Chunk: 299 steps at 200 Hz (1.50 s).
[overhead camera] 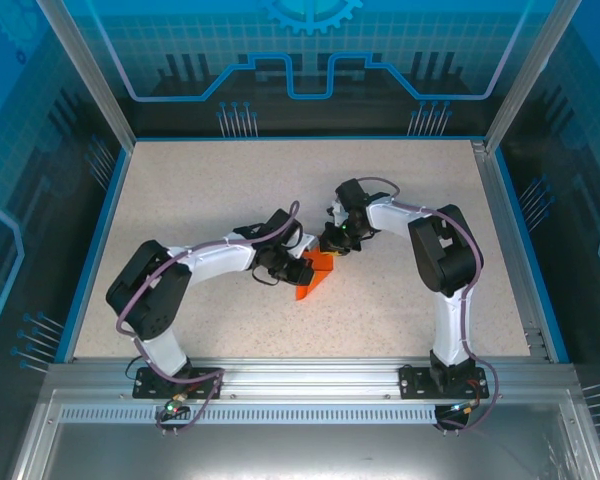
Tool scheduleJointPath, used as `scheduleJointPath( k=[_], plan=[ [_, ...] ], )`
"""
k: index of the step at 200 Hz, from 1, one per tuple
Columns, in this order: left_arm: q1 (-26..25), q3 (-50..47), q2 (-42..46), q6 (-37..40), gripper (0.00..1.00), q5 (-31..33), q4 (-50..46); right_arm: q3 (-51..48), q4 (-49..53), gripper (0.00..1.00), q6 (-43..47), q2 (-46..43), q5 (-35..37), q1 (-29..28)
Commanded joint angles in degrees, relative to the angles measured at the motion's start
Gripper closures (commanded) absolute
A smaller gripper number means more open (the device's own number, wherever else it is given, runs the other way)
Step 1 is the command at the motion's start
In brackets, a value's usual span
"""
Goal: Fold a paper plane with a square sheet of paper (pick it up from the middle)
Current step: Third fold the triangle at the center of the table.
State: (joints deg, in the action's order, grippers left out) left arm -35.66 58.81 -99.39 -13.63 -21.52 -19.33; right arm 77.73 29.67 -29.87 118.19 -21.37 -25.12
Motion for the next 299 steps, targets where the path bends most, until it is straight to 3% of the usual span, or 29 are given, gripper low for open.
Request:
scheduleJointPath(
  k=[1,135,299],
  plan=[
    [1.0,2.2,-1.6,-0.8,0.97,-0.4,-1.7,-0.5,3.7,0.83,1.2,0.1,2.6,-0.7],
    [2.2,3.1,-3.9,-1.1,0.97,7.0,-2.3,-1.9,2.5,0.82,-0.5,0.3,2.8,-1.5],
    [2.1,1.7,-4.1,-2.7,0.96,8.9,-2.4,-2.3,2.7,0.81,-1.5,1.2,4.3,-1.9]
  ],
)
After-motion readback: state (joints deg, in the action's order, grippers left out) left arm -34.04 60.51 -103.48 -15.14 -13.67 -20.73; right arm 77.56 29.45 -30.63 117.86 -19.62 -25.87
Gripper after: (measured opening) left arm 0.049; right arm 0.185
